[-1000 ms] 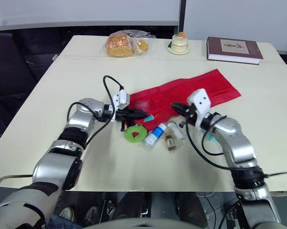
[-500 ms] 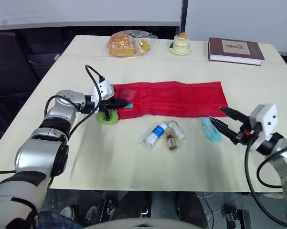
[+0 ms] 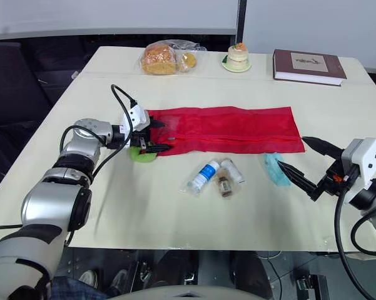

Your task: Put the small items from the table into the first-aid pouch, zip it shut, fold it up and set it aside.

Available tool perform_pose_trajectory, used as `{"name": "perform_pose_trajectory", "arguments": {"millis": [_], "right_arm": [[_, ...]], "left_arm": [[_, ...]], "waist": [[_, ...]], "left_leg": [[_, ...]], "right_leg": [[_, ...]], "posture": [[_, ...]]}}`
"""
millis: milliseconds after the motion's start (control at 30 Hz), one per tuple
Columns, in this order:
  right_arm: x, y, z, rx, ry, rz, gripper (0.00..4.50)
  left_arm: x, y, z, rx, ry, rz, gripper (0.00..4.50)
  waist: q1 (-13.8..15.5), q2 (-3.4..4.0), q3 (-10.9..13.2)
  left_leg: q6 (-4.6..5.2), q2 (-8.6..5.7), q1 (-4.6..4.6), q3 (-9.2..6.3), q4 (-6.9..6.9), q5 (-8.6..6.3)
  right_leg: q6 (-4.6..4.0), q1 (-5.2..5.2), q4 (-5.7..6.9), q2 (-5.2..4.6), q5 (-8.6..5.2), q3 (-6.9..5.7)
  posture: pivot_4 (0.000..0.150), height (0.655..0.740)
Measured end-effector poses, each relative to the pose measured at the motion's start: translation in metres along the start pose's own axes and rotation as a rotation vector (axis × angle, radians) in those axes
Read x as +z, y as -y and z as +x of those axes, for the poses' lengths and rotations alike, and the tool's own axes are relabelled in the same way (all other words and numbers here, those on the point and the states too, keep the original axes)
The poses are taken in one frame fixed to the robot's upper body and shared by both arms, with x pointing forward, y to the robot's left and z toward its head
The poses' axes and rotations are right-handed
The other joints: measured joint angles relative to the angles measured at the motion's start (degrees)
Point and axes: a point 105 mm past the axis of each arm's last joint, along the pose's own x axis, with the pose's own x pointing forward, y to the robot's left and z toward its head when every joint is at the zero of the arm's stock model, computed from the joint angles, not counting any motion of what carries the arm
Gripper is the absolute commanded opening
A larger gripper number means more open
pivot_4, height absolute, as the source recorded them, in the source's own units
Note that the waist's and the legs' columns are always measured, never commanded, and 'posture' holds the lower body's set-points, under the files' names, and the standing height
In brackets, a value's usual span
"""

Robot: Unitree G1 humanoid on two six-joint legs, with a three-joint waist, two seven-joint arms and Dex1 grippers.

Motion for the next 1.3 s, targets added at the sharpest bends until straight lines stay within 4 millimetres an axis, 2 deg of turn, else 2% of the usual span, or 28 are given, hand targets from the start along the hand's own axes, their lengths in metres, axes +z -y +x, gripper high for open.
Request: {"name": "perform_pose_trajectory", "arguments": {"millis": [233,367,500,567,633,767,900,967,1200,1300], "right_arm": [[0.005,-0.004,-0.004,0.006,0.013,0.007,4.50],[0.008,-0.003,-0.006,-0.015,0.005,-0.011,4.50],[0.015,-0.008,-0.007,-0.021,-0.006,-0.037,4.50],[0.018,-0.010,-0.007,-0.022,-0.003,-0.044,4.50],[0.020,-0.014,-0.009,-0.022,-0.017,-0.048,4.50],[0.026,-0.017,-0.010,-0.011,-0.023,-0.057,4.50],[0.027,-0.017,-0.011,-0.015,-0.022,-0.053,4.50],[0.026,-0.016,-0.011,-0.025,-0.024,-0.050,4.50],[0.025,-0.015,-0.012,-0.038,-0.032,-0.056,4.50],[0.023,-0.014,-0.012,-0.052,-0.038,-0.062,4.50]], "left_arm": [[0.024,0.011,0.010,-0.122,0.075,0.038,4.42],[0.039,0.014,0.028,-0.106,0.123,0.053,4.42],[0.053,0.024,0.057,-0.092,0.173,0.072,4.42],[0.053,0.029,0.066,-0.091,0.172,0.071,4.42],[0.059,0.035,0.082,-0.069,0.184,0.097,4.42],[0.057,0.039,0.097,-0.043,0.154,0.115,4.42],[0.050,0.034,0.103,0.003,0.072,0.150,4.42],[0.053,0.031,0.108,0.029,0.053,0.163,4.42],[0.055,0.031,0.114,0.051,0.052,0.162,4.42],[0.056,0.033,0.118,0.047,0.051,0.156,3.08]], "waist": [[0.58,0.00,0.00],[1.02,0.00,0.00],[1.31,0.00,0.00],[1.27,-0.01,0.01],[1.29,-0.03,0.01],[1.15,-0.03,0.01],[1.24,-0.03,0.02],[1.31,-0.04,0.02],[1.32,-0.04,0.02],[1.27,-0.04,0.01]], "left_leg": [[0.02,-0.01,-0.03,-0.04,0.14,-0.01],[0.04,0.00,-0.02,-0.09,0.25,-0.02],[0.05,-0.01,-0.03,-0.12,0.30,-0.03],[0.06,-0.01,-0.03,-0.13,0.33,-0.04],[0.06,-0.01,-0.04,-0.15,0.35,-0.04],[0.07,-0.01,-0.02,-0.14,0.35,-0.04],[0.07,-0.01,-0.03,-0.16,0.35,-0.04],[0.07,-0.03,-0.04,-0.15,0.35,-0.04],[0.08,-0.03,-0.03,-0.15,0.35,-0.05],[0.08,-0.03,-0.03,-0.14,0.36,-0.05]], "right_leg": [[0.00,0.06,0.00,0.00,0.00,-0.02],[0.00,0.12,0.01,0.02,0.00,-0.03],[0.00,0.17,0.00,0.01,0.00,-0.05],[0.00,0.19,-0.01,0.01,0.00,-0.06],[0.00,0.20,-0.02,0.01,0.00,-0.06],[0.00,0.20,-0.01,0.04,0.00,-0.06],[0.00,0.20,-0.01,0.05,0.00,-0.07],[0.01,0.21,-0.02,0.03,0.00,-0.07],[0.00,0.23,-0.02,0.03,0.00,-0.07],[0.01,0.23,-0.03,0.03,0.00,-0.06]], "posture": [[0.150,0.7289],[0.150,0.7289],[0.150,0.7289],[0.150,0.7289],[0.150,0.7289],[0.150,0.7289],[0.150,0.7289],[0.150,0.7289],[0.150,0.7289],[0.150,0.7289]]}}
